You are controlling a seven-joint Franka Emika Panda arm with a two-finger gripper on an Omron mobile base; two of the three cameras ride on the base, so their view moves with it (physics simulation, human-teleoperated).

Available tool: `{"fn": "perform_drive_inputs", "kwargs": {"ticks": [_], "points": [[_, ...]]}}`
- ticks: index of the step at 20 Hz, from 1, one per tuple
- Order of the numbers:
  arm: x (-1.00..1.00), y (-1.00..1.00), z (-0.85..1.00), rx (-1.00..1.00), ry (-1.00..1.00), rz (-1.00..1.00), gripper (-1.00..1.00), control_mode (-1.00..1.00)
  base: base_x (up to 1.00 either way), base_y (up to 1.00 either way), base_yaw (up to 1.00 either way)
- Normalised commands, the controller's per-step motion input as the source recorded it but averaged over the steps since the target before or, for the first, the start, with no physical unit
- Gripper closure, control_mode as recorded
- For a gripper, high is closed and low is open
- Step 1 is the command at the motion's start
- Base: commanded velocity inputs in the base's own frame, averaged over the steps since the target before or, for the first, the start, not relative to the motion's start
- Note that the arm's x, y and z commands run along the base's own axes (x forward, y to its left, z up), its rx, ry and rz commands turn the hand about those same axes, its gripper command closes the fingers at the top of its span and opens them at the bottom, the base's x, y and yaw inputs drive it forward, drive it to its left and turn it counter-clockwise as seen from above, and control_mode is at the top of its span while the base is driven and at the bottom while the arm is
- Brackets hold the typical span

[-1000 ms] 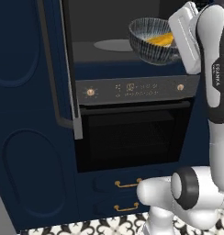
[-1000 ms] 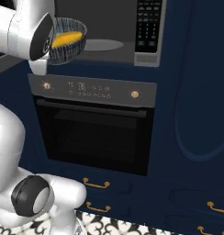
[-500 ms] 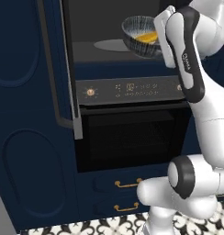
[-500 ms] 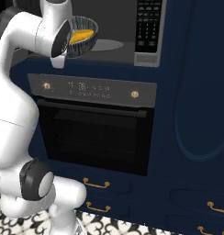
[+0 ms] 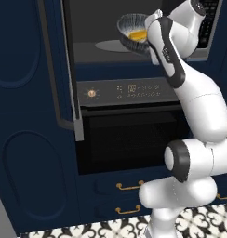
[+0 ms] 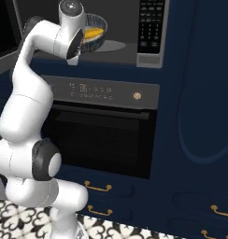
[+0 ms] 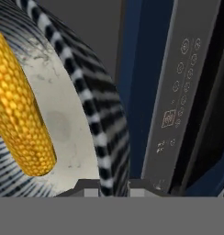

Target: Pick the corn from the sink and place it in the bowl. Then pick the bowl and place it in the microwave. Then close the microwave door and press the start button.

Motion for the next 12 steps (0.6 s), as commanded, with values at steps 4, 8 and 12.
{"fn": "perform_drive_inputs", "kwargs": {"ticks": [4, 8, 12], "points": [[0.98, 0.0, 0.0, 0.0, -0.06, 0.0, 1.0, -1.0, 0.0, 0.0, 0.0], [0.84, 0.0, -0.12, 0.0, 0.0, 0.0, -1.0, -1.0, 0.0, 0.0, 0.0], [0.62, 0.0, -0.1, 0.0, 0.0, 0.0, -1.0, -1.0, 0.0, 0.0, 0.0]]}}
